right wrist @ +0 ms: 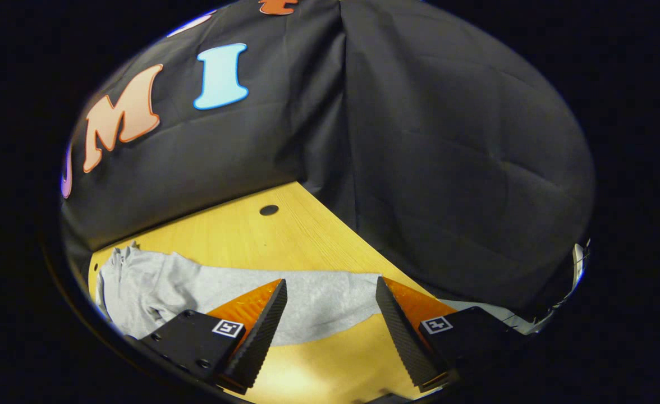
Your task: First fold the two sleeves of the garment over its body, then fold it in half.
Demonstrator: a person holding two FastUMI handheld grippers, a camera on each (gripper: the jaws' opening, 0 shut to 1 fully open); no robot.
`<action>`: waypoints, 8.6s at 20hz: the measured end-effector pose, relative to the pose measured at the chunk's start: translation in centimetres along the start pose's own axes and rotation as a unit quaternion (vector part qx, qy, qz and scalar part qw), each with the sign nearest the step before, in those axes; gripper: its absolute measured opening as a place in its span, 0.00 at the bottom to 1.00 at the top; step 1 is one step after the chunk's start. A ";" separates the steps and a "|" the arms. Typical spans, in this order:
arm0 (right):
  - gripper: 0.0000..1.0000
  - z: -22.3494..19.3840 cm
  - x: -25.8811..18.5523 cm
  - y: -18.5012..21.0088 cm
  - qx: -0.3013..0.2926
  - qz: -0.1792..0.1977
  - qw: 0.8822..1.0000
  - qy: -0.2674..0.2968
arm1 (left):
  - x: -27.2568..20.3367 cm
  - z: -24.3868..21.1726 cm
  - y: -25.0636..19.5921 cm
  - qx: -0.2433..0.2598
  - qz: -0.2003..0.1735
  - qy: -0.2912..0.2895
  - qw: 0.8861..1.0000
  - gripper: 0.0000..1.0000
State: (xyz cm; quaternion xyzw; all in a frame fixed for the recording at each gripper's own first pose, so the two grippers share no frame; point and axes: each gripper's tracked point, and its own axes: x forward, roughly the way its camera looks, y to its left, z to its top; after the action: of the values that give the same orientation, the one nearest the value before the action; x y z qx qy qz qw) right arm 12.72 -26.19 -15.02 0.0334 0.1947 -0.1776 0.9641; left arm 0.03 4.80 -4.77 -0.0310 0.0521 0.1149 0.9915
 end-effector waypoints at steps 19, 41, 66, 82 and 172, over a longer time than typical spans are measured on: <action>0.99 -7.2 8.5 -3.3 -0.041 0.013 0.993 0.110 | 1.1 -0.3 -2.4 0.008 0.009 0.008 1.000 0.95; 0.10 -8.7 6.2 -3.8 0.024 0.029 0.987 0.157 | 1.7 -0.6 -3.6 0.005 -0.016 0.012 1.000 0.95; 0.11 -2.4 -7.7 3.5 0.027 0.028 0.999 0.013 | 0.4 1.2 -1.0 0.010 -0.056 -0.014 0.998 0.95; 0.10 2.1 -14.5 28.4 -0.006 0.216 0.976 -0.033 | -2.1 0.1 8.6 -0.025 0.004 -0.012 1.000 0.95; 0.92 -2.0 -17.6 31.2 -0.112 0.297 0.948 -0.035 | 0.1 -8.2 8.0 -0.054 0.023 0.140 0.988 0.00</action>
State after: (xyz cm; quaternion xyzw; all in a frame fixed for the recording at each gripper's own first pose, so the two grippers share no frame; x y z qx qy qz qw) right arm 7.92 9.07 -10.15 -0.0247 0.1603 0.1382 0.9770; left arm -2.54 12.02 -13.34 -0.0994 0.1846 0.1348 0.9684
